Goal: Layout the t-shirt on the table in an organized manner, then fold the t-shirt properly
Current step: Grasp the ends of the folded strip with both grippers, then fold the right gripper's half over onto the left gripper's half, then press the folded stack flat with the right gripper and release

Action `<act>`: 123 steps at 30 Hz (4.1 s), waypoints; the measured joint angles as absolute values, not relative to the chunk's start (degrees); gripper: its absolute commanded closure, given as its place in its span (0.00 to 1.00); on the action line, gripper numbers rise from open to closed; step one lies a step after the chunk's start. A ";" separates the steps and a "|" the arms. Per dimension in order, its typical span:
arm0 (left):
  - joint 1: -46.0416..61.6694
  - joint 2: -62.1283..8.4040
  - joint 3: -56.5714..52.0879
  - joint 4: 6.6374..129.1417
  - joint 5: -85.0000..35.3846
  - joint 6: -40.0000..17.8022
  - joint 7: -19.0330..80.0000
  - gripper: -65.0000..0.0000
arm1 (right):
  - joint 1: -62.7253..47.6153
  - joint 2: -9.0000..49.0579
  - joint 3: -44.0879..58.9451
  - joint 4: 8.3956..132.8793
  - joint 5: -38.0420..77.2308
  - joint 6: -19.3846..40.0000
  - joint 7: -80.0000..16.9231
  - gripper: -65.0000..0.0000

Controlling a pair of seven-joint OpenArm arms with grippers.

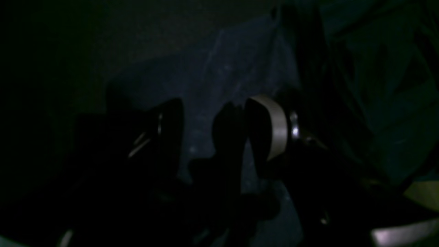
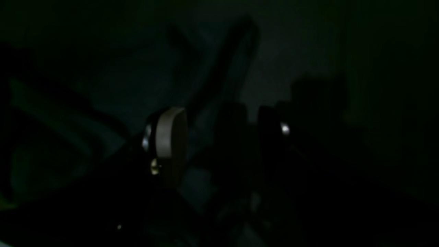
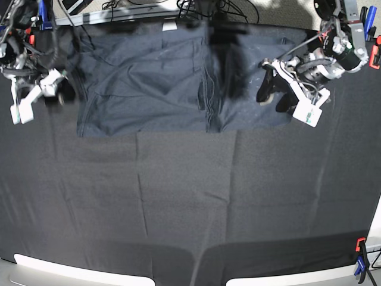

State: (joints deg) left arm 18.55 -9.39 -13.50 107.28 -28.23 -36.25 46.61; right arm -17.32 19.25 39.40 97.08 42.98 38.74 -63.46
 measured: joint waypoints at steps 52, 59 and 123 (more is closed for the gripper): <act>18.44 -9.39 -13.50 107.18 -23.81 -36.27 46.30 0.54 | -12.82 18.92 30.92 90.76 44.86 38.81 -58.52 1.00; 18.55 -9.39 -13.52 107.18 -21.67 -36.25 45.95 0.54 | -12.73 12.58 30.44 104.66 50.92 38.61 -65.54 1.00; 25.04 -14.61 -36.77 107.09 -34.11 -36.69 43.66 0.54 | -6.87 -8.12 -31.40 105.21 18.65 38.39 -38.37 0.70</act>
State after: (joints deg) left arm 25.04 -14.61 -36.77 107.09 -34.11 -36.69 43.66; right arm -6.87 -8.12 -31.40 105.21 18.65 38.39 -38.37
